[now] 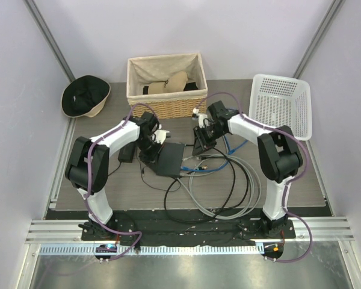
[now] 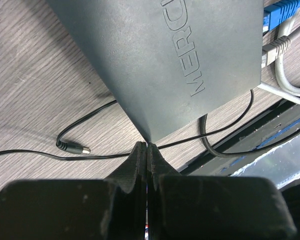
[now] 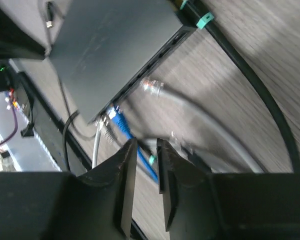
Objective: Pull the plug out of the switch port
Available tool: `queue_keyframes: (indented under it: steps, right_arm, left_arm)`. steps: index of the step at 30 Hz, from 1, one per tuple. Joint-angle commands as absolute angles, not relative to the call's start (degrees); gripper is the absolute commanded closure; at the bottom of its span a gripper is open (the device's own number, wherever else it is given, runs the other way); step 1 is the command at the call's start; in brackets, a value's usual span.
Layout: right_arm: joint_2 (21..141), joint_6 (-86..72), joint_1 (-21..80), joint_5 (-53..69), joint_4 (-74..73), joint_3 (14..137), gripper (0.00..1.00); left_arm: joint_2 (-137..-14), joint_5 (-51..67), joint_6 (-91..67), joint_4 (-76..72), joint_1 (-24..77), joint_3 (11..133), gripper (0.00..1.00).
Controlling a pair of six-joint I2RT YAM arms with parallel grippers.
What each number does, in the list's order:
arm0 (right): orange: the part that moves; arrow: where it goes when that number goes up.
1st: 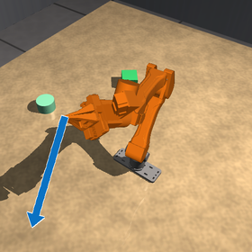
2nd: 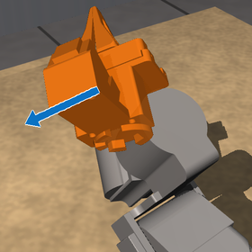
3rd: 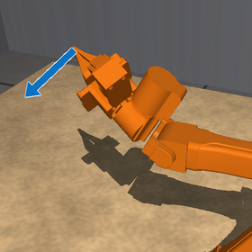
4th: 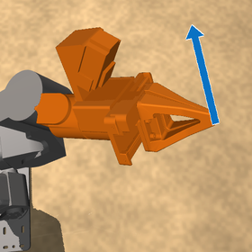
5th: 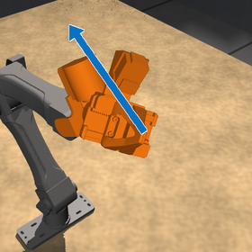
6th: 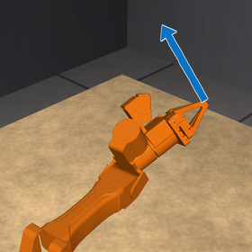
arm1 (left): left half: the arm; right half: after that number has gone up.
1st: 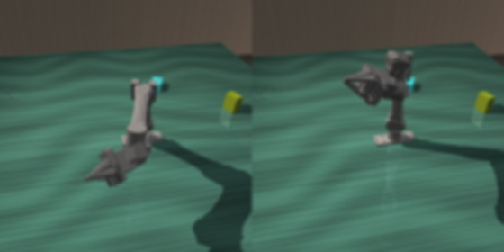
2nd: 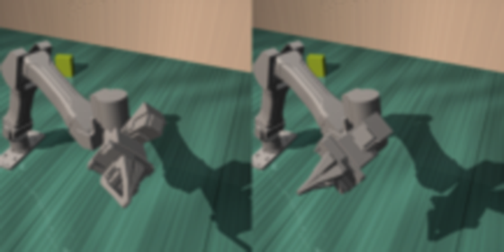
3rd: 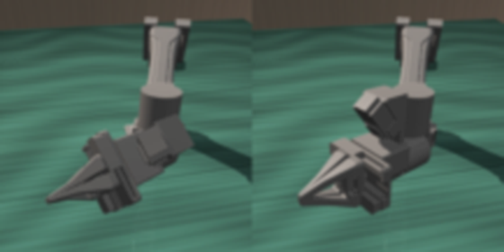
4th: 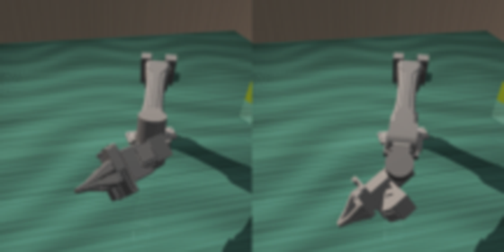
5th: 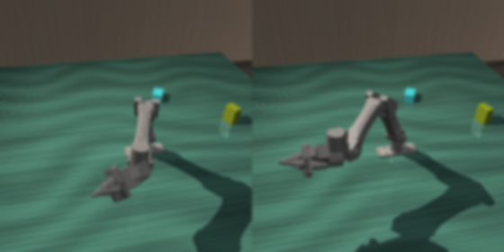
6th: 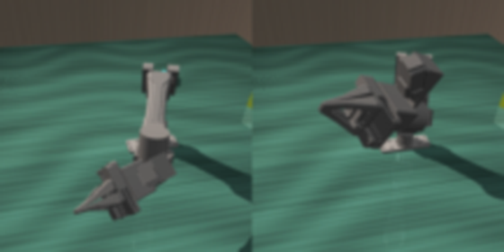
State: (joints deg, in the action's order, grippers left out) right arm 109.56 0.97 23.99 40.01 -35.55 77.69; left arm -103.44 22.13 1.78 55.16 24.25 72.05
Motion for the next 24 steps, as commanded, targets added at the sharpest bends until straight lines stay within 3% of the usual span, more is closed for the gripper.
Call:
queue_keyframes:
  steps: [1,9,15,22,24]
  right_arm:
    - [113.2,-6.8,28.0,35.7,-28.3,80.8,0.71]
    - [128.7,-8.4,34.7,33.4,-27.2,99.9,0.7]
    - [125.8,-4.8,32.7,31.9,-31.5,103.0,0.7]
    - [120.9,-2.6,29.3,47.2,-32.3,96.7,0.47]
    - [121.7,-3.7,29.7,51.9,-32.1,96.1,0.45]
  left_arm:
    - [-102.9,23.6,1.2,55.5,23.6,71.8,1.0]
    - [-102.0,23.2,1.8,56.4,22.6,74.0,1.0]
    - [-96.9,23.2,0.5,56.7,22.2,72.2,1.0]
    - [-96.5,20.4,0.6,55.8,20.2,71.0,1.0]
    - [-97.4,19.5,1.8,56.0,19.0,70.2,1.0]
